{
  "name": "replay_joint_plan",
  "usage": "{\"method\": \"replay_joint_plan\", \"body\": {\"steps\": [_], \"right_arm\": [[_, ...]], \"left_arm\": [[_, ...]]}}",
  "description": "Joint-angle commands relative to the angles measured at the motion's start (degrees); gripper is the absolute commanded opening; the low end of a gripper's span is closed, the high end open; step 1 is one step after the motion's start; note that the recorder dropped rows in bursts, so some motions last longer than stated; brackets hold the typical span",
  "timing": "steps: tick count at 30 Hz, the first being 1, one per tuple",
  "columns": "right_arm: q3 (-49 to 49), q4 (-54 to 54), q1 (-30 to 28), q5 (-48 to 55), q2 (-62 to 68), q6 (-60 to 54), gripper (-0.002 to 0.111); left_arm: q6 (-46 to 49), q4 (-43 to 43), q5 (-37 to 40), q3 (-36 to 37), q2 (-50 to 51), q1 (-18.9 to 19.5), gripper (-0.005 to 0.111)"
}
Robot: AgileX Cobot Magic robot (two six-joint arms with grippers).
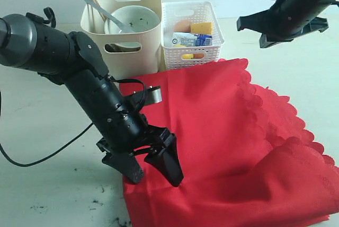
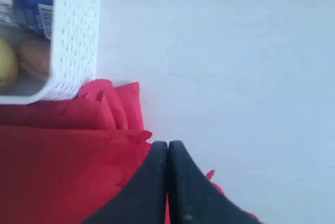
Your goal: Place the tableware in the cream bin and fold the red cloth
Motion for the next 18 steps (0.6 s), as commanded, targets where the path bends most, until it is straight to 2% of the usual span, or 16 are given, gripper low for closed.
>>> {"method": "replay_joint_plan", "body": {"steps": [1, 3, 6, 10, 14, 18], "right_arm": [[3.44, 12.80, -0.03, 4.67, -5.67, -9.91, 0.000], [7.32, 19.92, -0.03, 5.97, -8.16, -17.00, 0.000], [13.73, 24.91, -0.03, 8.53, -11.58, -21.98, 0.000], [21.11, 26.10, -0.03, 10.05, -16.81, -24.51, 0.000], [26.49, 25.53, 0.70, 12.25, -22.34, -25.47, 0.000], [29.13, 24.96, 4.58, 16.49, -27.10, -25.47, 0.000]], "left_arm": [[0.81, 2.45, -1.31, 0.76, -0.19, -0.05, 0.093], [1.71, 1.23, -1.58, 0.63, -1.57, -0.05, 0.093], [3.13, -1.65, -2.02, 0.63, -4.36, -0.05, 0.087], [4.35, -5.33, -1.37, 0.63, -8.11, -0.17, 0.076], [5.20, -6.92, -0.13, 0.63, -11.32, -1.48, 0.075], [5.71, -5.48, 2.26, 0.63, -13.48, -4.94, 0.075]]}}
